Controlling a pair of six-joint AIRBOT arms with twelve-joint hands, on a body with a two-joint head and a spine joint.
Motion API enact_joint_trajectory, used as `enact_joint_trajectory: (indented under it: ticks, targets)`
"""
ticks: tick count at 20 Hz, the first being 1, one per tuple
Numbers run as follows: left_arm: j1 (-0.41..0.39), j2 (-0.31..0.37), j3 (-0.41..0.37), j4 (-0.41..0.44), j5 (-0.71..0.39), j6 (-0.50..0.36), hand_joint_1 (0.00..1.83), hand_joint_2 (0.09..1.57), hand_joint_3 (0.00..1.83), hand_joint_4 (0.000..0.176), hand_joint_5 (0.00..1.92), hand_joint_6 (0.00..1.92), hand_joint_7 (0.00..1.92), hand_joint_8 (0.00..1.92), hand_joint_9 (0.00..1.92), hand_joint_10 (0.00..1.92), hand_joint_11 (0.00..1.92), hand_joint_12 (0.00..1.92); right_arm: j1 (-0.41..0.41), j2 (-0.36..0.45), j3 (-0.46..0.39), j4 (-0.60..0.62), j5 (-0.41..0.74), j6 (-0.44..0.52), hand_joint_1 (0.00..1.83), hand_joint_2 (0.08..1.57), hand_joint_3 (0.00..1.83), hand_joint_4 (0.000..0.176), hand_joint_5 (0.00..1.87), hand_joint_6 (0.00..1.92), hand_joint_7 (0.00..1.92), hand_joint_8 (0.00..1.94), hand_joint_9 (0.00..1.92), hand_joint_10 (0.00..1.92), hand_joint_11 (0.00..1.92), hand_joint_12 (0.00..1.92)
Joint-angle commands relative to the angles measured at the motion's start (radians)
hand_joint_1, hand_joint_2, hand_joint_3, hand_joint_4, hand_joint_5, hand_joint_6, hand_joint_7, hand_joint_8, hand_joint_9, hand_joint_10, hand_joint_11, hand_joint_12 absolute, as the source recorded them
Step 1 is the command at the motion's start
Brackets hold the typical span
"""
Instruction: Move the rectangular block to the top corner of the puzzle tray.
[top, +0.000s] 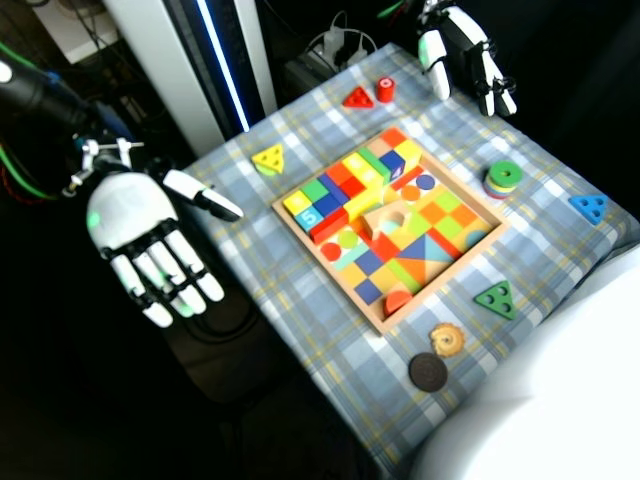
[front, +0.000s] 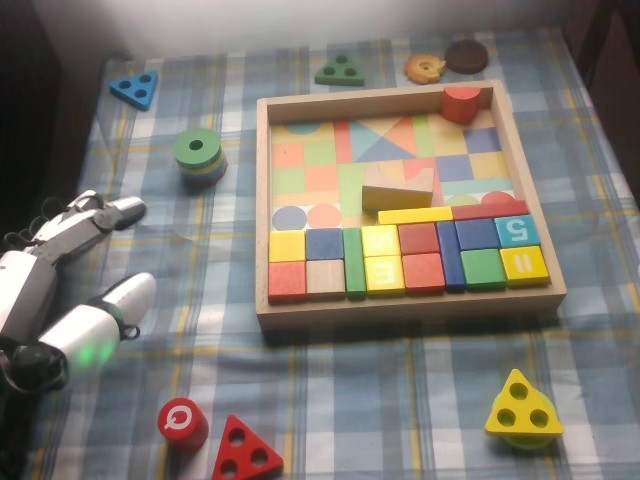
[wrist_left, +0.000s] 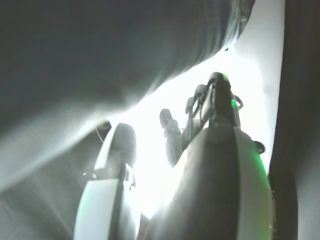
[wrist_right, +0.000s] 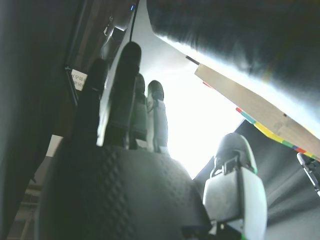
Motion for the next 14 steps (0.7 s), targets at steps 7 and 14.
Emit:
enact_joint_trajectory:
  ticks: [7,14]
  targets:
    - [-0.002,-0.001,-0.001,0.044,-0.108,-0.009,0.74,1.37,0.0,0.064,0.56,0.01,0.14,0.0,0.07,0.0,0.0,0.0,0.002,0.032,0.006,-0.085,0.109,0.049,0.0,1.08,0.0,0.08,0.3,0.0,0.22,0.0,0.07,0.02,0.01,0.0]
    - [-0.006,0.003,0.002,0.054,-0.094,-0.009,0.76,1.37,0.0,0.064,0.56,0.0,0.13,0.0,0.08,0.01,0.0,0.0,0.003,0.195,0.074,-0.298,-0.005,0.288,0.0,1.13,0.01,0.077,0.29,0.0,0.21,0.0,0.14,0.0,0.0,0.3]
